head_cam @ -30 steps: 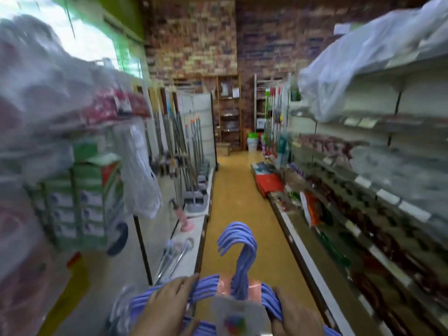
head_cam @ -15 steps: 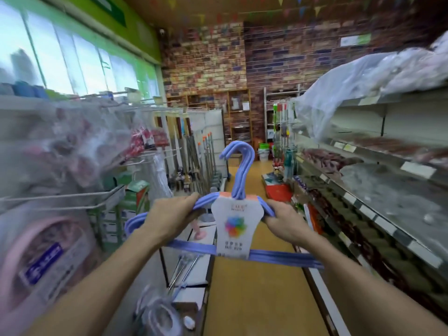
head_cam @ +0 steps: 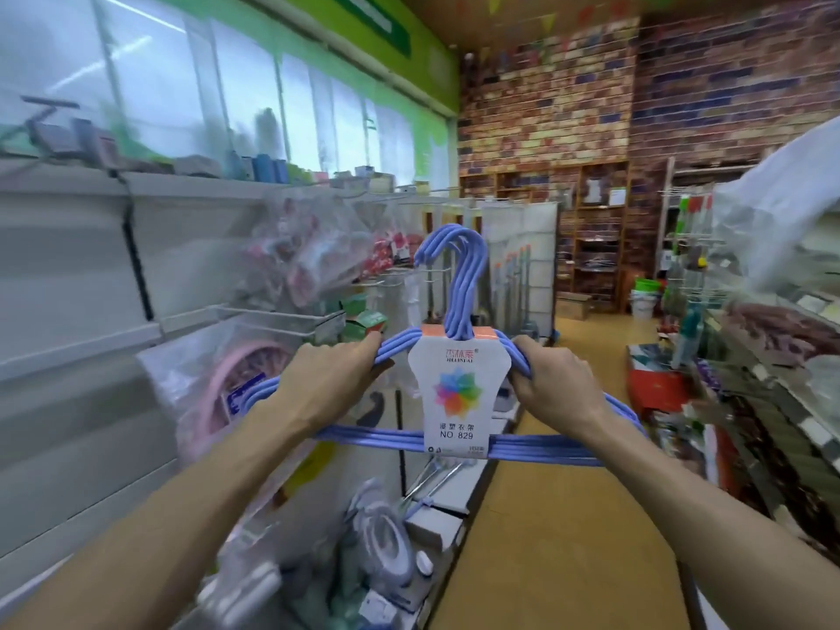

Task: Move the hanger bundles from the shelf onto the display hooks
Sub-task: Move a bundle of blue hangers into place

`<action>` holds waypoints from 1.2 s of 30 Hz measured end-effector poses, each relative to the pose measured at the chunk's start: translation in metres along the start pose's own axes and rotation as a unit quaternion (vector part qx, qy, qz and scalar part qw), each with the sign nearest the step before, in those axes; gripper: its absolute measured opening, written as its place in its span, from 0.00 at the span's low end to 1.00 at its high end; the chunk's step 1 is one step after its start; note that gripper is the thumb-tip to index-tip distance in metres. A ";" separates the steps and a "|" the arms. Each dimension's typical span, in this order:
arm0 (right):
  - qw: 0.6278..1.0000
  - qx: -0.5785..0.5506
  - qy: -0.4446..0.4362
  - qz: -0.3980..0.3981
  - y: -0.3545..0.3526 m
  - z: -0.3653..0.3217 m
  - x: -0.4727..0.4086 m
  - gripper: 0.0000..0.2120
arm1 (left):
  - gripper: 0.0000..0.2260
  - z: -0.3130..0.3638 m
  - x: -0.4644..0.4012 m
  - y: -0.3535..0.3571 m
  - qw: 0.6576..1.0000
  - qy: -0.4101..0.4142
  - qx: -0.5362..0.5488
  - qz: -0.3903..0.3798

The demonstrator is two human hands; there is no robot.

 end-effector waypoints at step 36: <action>0.847 -0.363 -0.377 -0.092 -0.074 -0.601 0.199 0.08 | 0.13 -0.209 0.569 -0.428 0.852 -0.373 -0.328 -0.163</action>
Point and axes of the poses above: each hand's wrist, its own x-axis away from the middle knuckle, its own y-axis out of the palm, z = x × y, the point moved 3 cm from there along -x, towards the middle knuckle, and after that the axes turned 6 degrees about -y, right-handed, at the moved point
